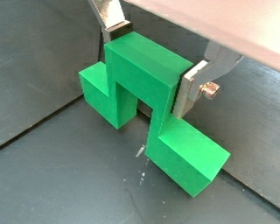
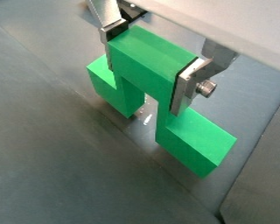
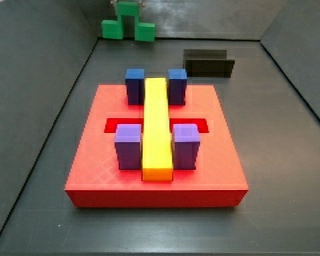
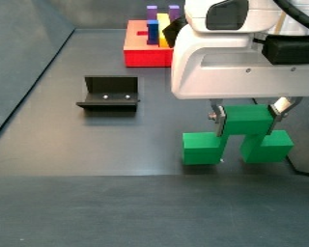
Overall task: Pick up the green object. Move up. Move to above the board. Insert the green object.
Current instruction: Move up, then move to above the board.
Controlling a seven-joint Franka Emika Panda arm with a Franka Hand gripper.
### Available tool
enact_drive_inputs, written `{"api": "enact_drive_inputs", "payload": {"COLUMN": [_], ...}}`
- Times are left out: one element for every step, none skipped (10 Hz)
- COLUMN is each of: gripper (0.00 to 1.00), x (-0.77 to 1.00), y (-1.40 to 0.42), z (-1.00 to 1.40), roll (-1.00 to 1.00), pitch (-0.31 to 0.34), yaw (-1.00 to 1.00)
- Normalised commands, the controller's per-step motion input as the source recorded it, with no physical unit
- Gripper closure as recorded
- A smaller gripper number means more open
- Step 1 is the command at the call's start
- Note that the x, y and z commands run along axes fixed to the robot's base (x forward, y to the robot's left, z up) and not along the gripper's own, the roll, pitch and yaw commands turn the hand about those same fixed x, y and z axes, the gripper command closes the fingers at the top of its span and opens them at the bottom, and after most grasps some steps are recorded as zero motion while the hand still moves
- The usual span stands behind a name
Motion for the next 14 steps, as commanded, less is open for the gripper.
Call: {"api": "enact_drive_inputs", "payload": {"gripper": [1.0,1.0,1.0,1.0,1.0,1.0,1.0,1.0,1.0,1.0,1.0,1.0,1.0,1.0], "x": [0.0,-0.03,0.0,0.0,-0.02,-0.07,-0.05,0.03,0.03,0.03,0.01,0.27,0.27,0.27], "y": [-0.05,-0.04,-0.02,0.0,0.0,-0.01,-0.01,0.02,0.01,0.0,0.0,-1.4,-1.4,-1.4], "z": [0.81,0.56,0.27,1.4,1.4,1.4,1.4,0.86,0.55,0.31,0.18,0.13,0.12,0.12], "roll": [-0.01,0.02,0.06,0.0,-0.03,-0.01,0.02,-0.02,-0.01,0.0,0.0,-0.1,-0.04,-0.01], "pitch": [0.01,0.056,0.055,0.0,0.013,0.029,0.014,0.061,0.087,0.073,0.047,0.133,0.122,0.094], "yaw": [0.04,0.04,0.03,0.0,0.0,-0.01,0.0,0.0,-0.01,0.0,0.0,-0.02,-0.01,0.0]}}
